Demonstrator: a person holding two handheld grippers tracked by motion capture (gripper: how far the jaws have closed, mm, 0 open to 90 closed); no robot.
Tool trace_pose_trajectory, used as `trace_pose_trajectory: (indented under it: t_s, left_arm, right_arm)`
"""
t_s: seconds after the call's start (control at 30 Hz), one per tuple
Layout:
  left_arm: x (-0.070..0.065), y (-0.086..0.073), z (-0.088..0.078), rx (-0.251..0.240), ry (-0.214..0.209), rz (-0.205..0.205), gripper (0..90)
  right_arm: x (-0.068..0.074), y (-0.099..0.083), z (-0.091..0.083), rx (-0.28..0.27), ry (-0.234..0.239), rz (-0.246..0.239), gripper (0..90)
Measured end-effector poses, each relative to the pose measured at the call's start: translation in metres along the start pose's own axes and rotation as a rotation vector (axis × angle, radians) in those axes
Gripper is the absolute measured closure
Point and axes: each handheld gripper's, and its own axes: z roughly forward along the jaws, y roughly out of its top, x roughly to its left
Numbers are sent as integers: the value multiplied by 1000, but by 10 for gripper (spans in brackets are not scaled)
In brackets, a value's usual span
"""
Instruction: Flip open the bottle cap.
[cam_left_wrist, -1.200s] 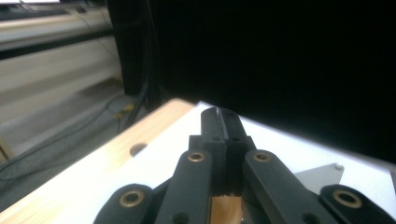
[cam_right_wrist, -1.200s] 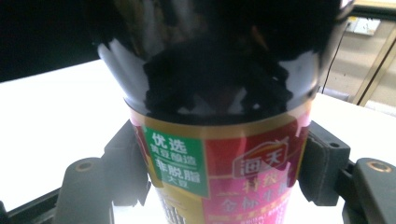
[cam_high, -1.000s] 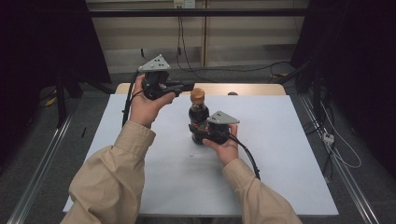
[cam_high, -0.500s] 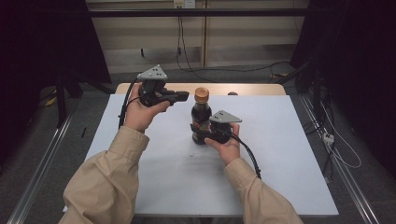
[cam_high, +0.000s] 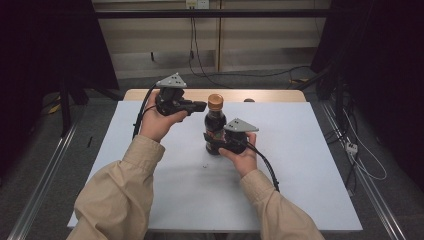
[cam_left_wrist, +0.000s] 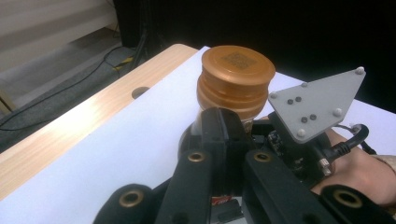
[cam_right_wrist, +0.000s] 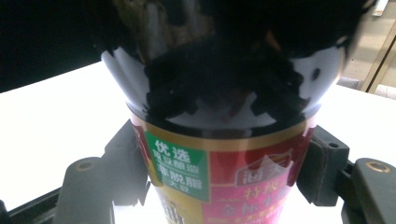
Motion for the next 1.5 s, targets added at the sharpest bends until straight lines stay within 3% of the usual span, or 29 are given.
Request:
trace_pose_trajectory:
  t_s: [0.43,1.23,1.5]
  left_arm:
    - [-3,9,0,5,-9,30,900]
    - [-1,15,3,-40,-38,-18,900]
    - [-1,17,4,-45,-38,-14,900]
  right_arm:
    - [-1,-1,0,-1,4,12,301]
    - [-2,-1,0,-5,3,15,302]
    - [-3,-1,-1,-1,0,17,303]
